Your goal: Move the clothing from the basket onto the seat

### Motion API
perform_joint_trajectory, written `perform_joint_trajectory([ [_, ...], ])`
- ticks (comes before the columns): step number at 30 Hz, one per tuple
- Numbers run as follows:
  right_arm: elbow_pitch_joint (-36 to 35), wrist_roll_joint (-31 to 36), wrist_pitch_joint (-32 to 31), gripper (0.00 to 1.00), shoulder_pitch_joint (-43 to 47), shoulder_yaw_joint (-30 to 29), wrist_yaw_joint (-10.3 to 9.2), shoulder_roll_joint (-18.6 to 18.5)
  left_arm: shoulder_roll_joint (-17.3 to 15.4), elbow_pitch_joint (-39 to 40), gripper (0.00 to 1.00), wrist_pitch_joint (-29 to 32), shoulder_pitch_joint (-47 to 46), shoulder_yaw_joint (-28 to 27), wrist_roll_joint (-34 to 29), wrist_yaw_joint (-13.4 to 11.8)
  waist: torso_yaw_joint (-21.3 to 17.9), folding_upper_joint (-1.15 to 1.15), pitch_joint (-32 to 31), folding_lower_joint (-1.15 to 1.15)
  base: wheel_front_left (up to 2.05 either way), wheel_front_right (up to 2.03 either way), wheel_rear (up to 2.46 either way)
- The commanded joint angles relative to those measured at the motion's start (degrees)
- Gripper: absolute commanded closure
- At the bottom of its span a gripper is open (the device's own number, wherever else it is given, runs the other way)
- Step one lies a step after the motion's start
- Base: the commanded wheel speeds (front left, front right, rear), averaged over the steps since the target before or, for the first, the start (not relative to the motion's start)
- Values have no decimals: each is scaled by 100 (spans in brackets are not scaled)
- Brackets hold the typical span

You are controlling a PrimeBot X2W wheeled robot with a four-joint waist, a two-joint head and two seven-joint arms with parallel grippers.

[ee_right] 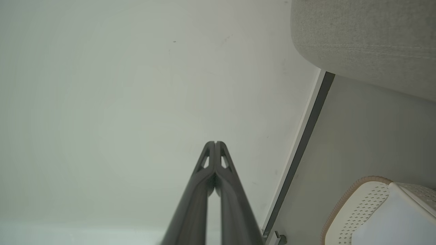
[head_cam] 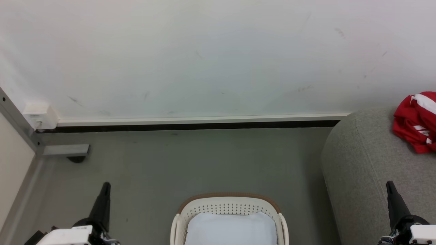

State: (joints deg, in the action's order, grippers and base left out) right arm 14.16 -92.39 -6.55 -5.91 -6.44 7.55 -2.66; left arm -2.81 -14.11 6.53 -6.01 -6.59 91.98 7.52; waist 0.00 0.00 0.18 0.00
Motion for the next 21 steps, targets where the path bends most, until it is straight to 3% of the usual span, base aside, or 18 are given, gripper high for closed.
perform_joint_trajectory([
  [1, -32, -7, -15, 100, -68, -14, -12, -42, -9, 19, 100, 19, -49, -8, 81, 9, 0, 0, 0, 0, 0, 0, 0],
  [21, -31, -7, -15, 100, -69, -14, -12, -41, -9, 19, 100, 19, -49, -8, 81, 9, 0, 0, 0, 0, 0, 0, 0],
])
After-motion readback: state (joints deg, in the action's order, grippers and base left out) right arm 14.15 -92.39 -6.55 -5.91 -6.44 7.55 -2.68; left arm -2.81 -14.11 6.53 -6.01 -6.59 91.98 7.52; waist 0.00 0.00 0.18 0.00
